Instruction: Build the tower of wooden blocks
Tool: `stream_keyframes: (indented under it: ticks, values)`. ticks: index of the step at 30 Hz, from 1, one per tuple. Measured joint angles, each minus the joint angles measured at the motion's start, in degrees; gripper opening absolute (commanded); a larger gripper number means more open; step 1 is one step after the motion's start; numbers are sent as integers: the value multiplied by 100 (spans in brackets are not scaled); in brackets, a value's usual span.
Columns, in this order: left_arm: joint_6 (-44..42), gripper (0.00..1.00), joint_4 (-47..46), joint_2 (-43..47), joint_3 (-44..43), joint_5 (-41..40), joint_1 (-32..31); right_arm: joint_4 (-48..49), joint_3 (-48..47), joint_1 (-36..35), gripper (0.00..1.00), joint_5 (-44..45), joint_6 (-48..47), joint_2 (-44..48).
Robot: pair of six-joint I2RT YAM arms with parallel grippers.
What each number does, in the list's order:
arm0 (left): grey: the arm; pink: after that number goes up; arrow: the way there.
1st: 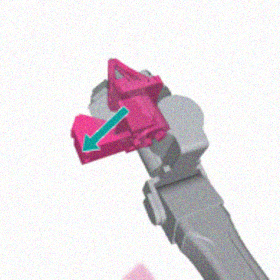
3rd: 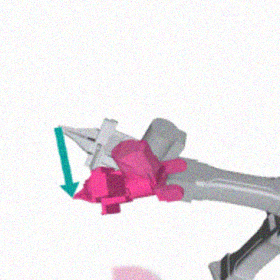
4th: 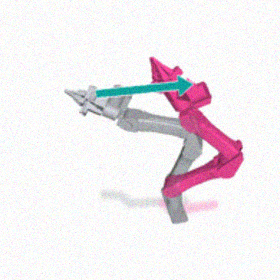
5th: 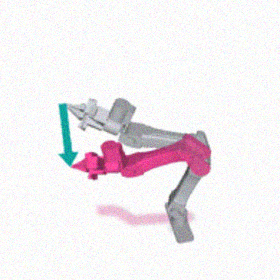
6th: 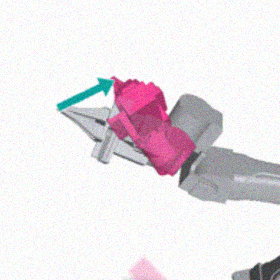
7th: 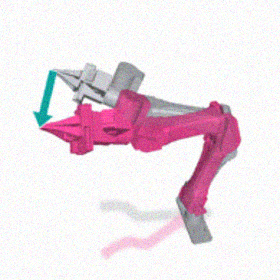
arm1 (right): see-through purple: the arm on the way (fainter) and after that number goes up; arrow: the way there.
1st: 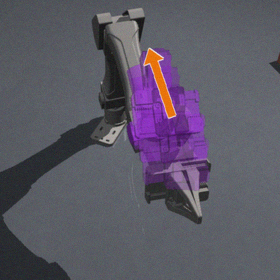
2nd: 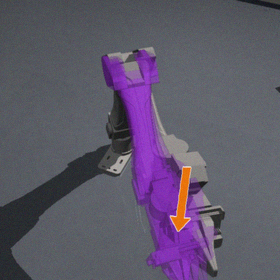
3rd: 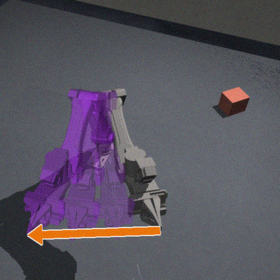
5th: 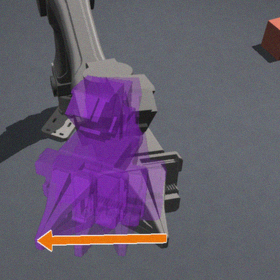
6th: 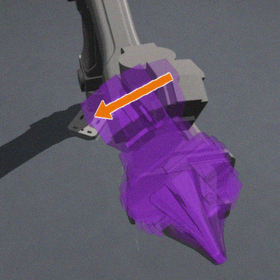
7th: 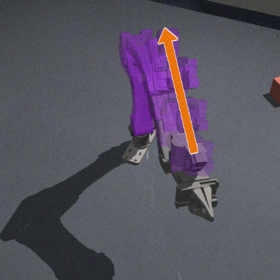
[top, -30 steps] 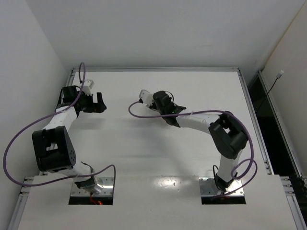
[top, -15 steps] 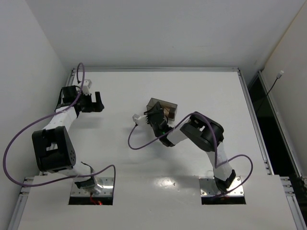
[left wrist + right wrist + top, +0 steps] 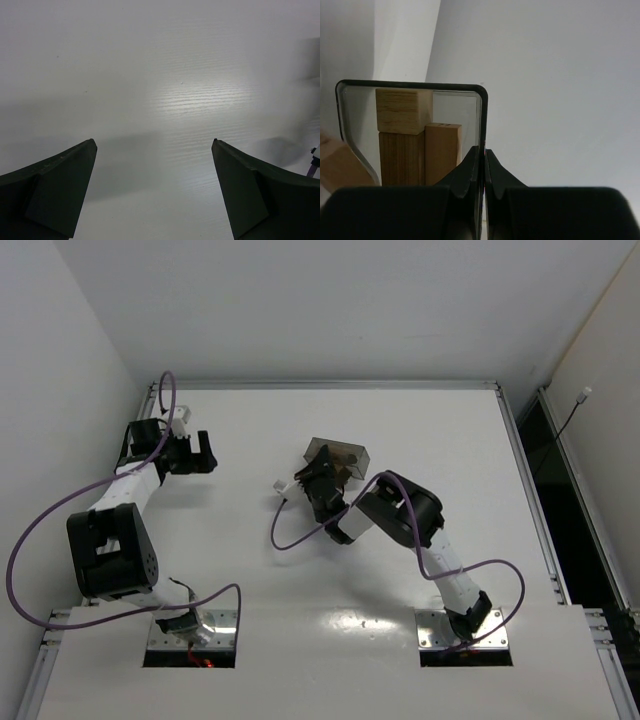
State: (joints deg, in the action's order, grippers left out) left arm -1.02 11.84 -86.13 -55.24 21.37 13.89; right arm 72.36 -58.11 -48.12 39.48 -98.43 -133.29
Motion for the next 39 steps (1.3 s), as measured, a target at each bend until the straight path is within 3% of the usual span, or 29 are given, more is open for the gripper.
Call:
stream_keyframes:
  ticks: [7, 32, 39]
  values:
    - [17, 100, -4, 0, 0, -2, 0, 26, -476, 33, 0, 68, -223, -33]
    - [22, 100, -39, 0, 0, 20, 0, 140, -721, 72, 0, -245, -636, -22]
    - [24, 100, -39, 0, 0, 26, 0, 170, -496, 68, 0, 26, -632, -9]
